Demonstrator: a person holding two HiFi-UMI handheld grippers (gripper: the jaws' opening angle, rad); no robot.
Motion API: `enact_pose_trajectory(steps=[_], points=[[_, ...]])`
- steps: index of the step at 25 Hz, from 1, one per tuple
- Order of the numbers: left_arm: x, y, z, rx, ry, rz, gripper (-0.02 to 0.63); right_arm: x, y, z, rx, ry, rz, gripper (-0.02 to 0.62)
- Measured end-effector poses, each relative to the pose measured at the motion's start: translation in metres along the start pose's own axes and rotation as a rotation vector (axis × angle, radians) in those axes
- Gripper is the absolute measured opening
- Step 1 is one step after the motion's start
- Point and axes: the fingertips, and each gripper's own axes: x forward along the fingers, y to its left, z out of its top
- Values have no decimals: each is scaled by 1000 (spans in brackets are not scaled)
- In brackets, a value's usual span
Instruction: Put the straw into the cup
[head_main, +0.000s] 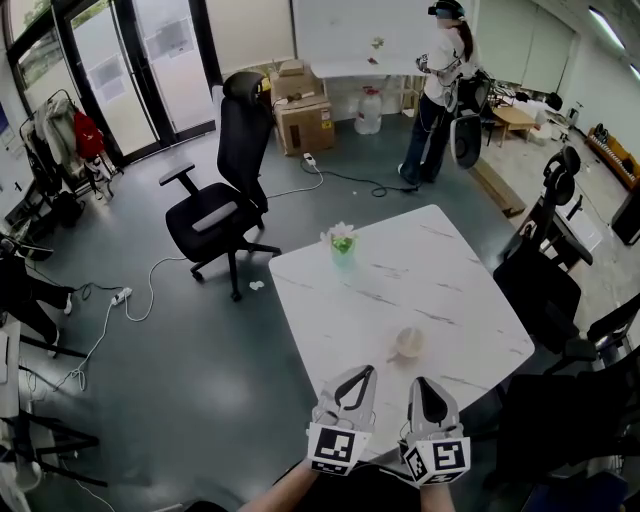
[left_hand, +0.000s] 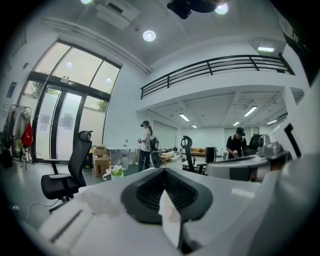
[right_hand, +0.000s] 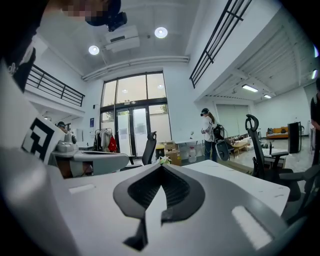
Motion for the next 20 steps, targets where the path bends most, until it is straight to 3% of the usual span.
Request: enact_pose_trajectory(steps=[20], points=[[0,-2,-4,-9,8,-41,2,3,5,0,-20,21,-10,-9]])
